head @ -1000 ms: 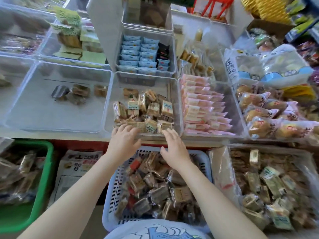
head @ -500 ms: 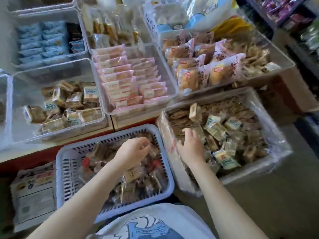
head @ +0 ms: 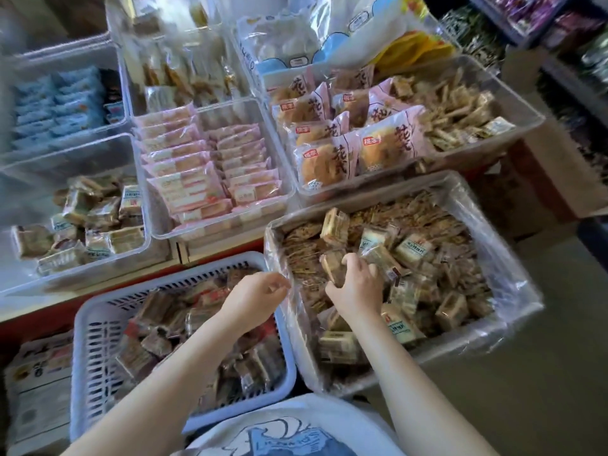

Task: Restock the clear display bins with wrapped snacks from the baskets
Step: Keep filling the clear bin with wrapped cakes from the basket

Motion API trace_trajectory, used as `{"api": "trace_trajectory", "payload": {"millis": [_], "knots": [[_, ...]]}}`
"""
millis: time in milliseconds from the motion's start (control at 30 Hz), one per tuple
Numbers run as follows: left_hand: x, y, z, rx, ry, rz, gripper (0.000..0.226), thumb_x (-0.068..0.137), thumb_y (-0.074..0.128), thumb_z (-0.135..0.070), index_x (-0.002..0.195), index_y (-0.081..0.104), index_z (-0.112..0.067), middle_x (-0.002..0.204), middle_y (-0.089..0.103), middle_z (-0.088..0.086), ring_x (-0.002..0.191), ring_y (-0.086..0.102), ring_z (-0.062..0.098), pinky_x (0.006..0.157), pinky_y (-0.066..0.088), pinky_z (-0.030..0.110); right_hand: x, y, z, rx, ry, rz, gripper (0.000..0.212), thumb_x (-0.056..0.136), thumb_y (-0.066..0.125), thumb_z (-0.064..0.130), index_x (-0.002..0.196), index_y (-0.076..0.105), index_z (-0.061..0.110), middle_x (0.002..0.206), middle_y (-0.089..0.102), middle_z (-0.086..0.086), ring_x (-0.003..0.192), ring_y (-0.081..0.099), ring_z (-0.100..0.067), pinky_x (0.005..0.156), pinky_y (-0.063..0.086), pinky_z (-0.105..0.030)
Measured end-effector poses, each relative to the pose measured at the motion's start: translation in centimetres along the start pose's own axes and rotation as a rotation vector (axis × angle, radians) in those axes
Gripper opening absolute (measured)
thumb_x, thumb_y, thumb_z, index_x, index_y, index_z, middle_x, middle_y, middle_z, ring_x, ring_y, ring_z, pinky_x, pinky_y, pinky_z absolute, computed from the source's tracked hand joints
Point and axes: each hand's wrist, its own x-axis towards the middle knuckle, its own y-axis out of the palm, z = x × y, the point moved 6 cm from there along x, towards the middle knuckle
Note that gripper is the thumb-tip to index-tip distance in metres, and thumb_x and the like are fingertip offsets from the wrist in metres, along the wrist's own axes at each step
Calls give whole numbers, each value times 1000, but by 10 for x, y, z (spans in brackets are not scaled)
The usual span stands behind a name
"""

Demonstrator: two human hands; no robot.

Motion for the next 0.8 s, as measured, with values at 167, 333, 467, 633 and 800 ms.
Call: {"api": "trace_trajectory", "payload": {"millis": [167,333,467,633,800], "knots": [[-8,-17,8,-304,11,-140,44,95,59,-42,137,49,-32,122,54,-11,99,58,0,81,50,24,-14,-28,45,323,-61,127,25,83,58,38,108,60,33,108,50,8,105,46,-15,92,40,-35],[-24,-43,44,-824,-80,-17,41,86,66,-55,123,62,-38,117,68,-12,104,66,7,94,55,38,-41,-26,135,632,-196,503,24,90,59,27,112,59,35,111,60,3,98,60,-13,83,52,-32],[-57,-78,104,-741,-161,-104,23,92,62,-51,106,69,-34,98,72,-12,90,68,5,76,56,25,-53,5,197,661,-166,490,30,92,63,28,120,53,27,111,56,-1,102,58,-16,84,49,-26],[-104,-118,200,-803,-209,-226,46,80,70,-57,120,62,-36,94,74,-14,86,69,1,82,54,29,-67,54,284,581,-234,447,30,96,60,30,124,50,24,124,54,-1,99,58,-10,76,47,-17],[-139,-188,290,-761,-305,-554,57,65,63,-70,115,61,-42,96,71,-13,88,67,8,75,53,31,-60,99,365,75,-557,240,58,98,53,27,151,32,18,157,26,-3,144,27,-22,111,32,-38]]}}
